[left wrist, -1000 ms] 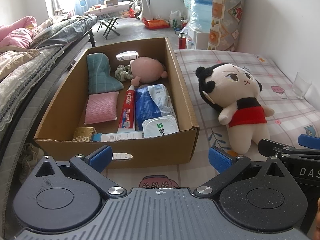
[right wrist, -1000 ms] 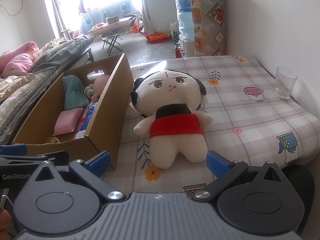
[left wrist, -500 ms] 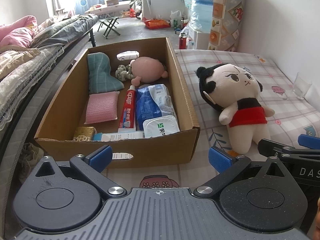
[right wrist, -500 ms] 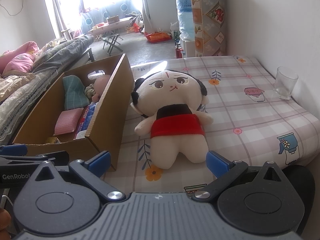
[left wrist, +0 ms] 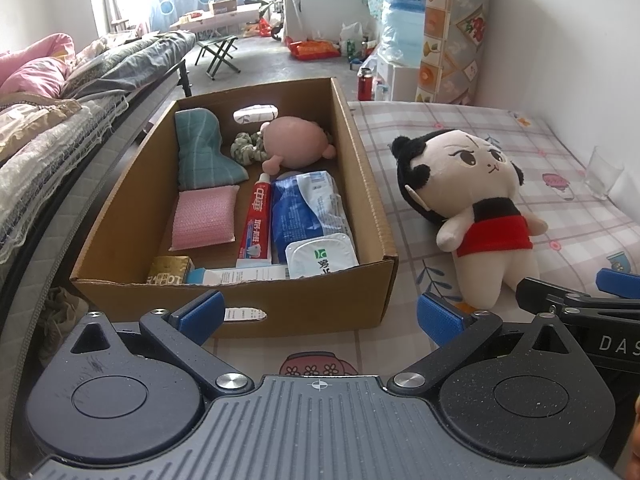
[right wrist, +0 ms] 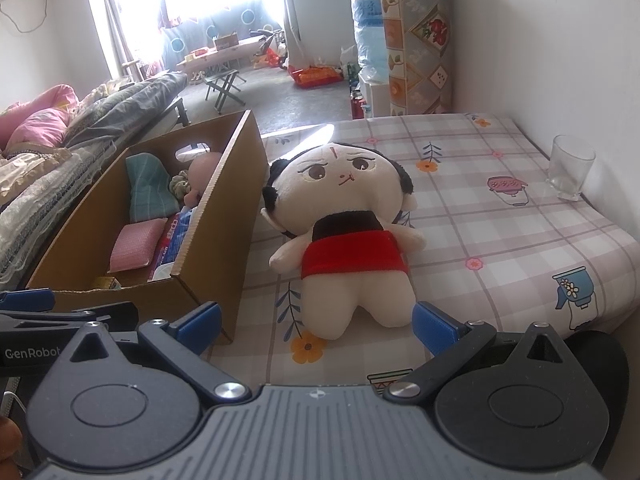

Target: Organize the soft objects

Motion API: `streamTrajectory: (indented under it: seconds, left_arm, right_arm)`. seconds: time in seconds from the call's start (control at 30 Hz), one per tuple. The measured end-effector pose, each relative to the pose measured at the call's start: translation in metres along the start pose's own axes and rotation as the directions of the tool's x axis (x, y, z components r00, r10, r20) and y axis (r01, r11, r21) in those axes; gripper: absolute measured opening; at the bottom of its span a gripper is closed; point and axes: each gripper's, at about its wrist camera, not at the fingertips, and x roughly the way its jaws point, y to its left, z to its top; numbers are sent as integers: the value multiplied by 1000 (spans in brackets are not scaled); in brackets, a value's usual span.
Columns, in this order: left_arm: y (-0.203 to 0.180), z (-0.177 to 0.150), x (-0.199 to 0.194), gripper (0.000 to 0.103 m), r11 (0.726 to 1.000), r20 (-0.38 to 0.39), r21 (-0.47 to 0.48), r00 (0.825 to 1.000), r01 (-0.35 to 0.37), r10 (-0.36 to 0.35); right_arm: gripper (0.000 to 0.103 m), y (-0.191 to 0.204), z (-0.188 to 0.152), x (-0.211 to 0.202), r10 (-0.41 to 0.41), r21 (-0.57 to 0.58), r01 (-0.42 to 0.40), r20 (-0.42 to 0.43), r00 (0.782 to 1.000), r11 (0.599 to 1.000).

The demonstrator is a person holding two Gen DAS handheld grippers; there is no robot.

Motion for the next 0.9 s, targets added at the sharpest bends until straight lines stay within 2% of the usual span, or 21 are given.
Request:
streamTrajectory:
  seconds: [0.9]
  left_arm:
    - [-1,0,-1,103,1000,-6,-1,1000,2,-2]
  right_arm:
    - [103,-1,0,-1,0,3,0,-5,1000,1000]
